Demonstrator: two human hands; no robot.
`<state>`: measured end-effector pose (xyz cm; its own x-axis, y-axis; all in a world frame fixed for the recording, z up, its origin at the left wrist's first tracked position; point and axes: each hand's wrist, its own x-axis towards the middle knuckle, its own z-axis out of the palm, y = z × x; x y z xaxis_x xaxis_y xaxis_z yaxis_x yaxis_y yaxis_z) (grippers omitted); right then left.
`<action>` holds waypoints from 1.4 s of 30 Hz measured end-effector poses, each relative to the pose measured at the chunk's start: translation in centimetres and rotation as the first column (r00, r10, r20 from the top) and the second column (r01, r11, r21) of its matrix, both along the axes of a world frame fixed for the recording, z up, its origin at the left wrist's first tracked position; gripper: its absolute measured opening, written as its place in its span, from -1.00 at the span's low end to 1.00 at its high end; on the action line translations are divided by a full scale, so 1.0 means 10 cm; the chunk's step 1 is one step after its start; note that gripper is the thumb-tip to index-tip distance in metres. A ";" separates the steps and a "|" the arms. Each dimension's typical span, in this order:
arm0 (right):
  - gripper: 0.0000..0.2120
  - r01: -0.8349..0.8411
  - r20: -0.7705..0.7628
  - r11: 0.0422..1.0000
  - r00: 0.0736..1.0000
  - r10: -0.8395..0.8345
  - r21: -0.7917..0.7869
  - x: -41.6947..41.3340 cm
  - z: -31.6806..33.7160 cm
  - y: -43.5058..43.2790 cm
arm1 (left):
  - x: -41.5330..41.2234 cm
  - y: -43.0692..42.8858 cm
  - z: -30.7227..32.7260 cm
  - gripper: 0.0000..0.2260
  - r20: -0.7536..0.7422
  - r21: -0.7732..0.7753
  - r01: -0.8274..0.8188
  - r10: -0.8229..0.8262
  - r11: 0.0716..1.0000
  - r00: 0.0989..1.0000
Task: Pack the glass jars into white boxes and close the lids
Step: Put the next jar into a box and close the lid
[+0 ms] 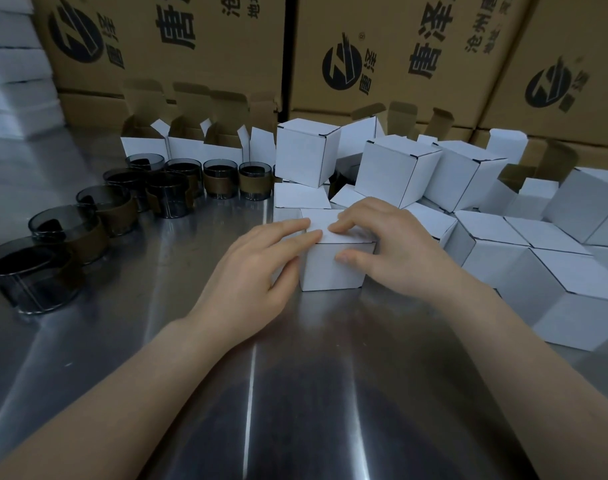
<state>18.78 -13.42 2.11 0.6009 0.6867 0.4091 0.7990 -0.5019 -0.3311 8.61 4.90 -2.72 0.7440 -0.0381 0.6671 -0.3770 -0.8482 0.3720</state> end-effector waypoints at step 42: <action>-0.60 -0.049 -0.369 0.946 0.913 0.173 0.322 -0.24 -0.54 0.61 | 0.43 1.23 0.33 -0.95 -0.098 0.444 -0.655 0.759 0.612 0.643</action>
<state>16.43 -7.35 -3.32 0.6808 0.6403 0.3557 0.6199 -0.2451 -0.7454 12.94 17.17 0.53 0.7685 0.3941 0.5041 0.4606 -0.8876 -0.0082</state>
